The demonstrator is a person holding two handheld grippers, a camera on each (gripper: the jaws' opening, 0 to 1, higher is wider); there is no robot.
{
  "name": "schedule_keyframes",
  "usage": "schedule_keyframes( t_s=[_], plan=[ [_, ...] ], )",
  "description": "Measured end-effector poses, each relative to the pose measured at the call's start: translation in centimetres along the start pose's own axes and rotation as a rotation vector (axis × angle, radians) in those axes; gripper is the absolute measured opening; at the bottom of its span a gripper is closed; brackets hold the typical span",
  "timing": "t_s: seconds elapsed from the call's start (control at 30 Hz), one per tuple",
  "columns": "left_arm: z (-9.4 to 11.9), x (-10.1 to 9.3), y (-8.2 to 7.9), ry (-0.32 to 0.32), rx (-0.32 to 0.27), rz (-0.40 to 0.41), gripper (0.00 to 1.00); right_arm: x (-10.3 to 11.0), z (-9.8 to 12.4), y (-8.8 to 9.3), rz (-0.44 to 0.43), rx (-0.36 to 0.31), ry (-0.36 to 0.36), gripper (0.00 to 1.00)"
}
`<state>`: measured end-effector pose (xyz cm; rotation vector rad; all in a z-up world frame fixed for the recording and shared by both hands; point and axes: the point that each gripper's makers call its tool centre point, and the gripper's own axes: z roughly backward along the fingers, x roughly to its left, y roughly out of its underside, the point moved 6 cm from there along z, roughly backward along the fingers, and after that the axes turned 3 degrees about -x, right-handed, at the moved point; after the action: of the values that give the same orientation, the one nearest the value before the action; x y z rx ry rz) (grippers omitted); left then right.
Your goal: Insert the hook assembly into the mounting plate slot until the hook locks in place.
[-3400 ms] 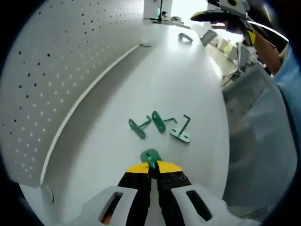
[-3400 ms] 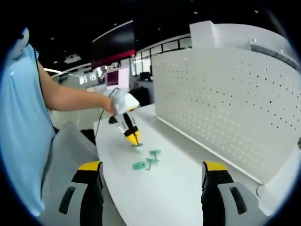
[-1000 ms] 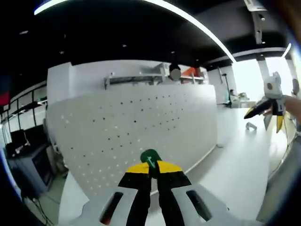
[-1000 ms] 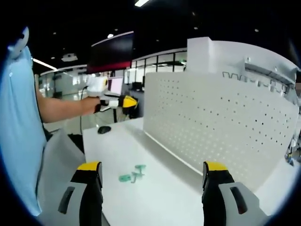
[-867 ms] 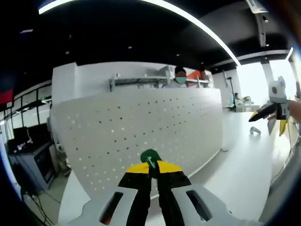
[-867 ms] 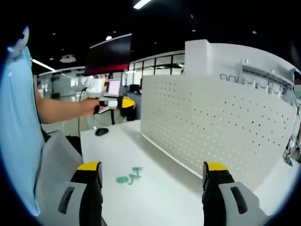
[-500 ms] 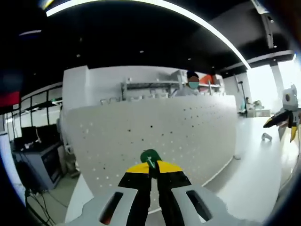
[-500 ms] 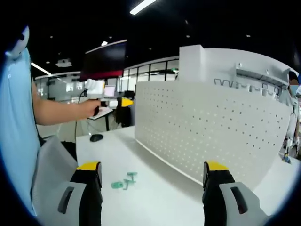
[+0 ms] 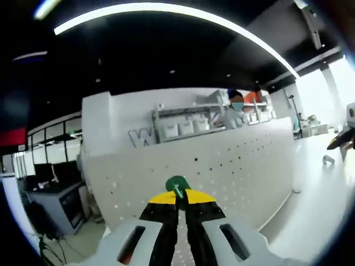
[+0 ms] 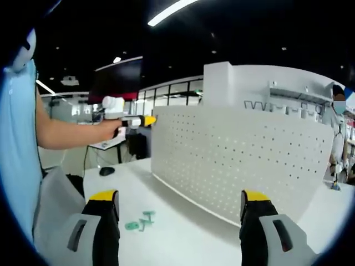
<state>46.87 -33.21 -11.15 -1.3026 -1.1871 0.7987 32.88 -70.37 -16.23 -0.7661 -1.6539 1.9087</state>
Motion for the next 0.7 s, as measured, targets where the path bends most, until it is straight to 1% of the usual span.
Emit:
schedule_keyframes(
  t_s=[0.2, 0.27, 0.33, 0.37, 0.47, 0.7],
  plan=[
    [-0.4, 0.7, -0.2, -0.015, -0.016, -0.064, 0.03, -0.2, 0.0, -0.1, 0.001, -0.004, 0.009, 0.93],
    [-0.5, 0.9, -0.2, -0.016, -0.026, -0.069, 0.03, -0.3, -0.1, -0.2, 0.000, -0.009, 0.012, 0.93],
    [-0.7, 1.0, -0.4, -0.018, -0.042, -0.079, 0.03, -0.3, -0.2, -0.2, 0.001, -0.005, 0.013, 0.93],
    [-0.9, 1.1, -0.3, -0.023, -0.041, -0.103, 0.03, -0.3, -0.2, -0.2, 0.003, -0.001, 0.012, 0.93],
    [-1.3, 1.3, -0.4, -0.025, -0.055, -0.126, 0.03, -0.3, -0.2, -0.2, 0.005, 0.002, 0.014, 0.93],
    [-2.3, 1.9, -0.3, -0.042, -0.067, -0.180, 0.03, -0.4, -0.2, -0.3, 0.011, 0.013, 0.020, 0.92]
  ],
)
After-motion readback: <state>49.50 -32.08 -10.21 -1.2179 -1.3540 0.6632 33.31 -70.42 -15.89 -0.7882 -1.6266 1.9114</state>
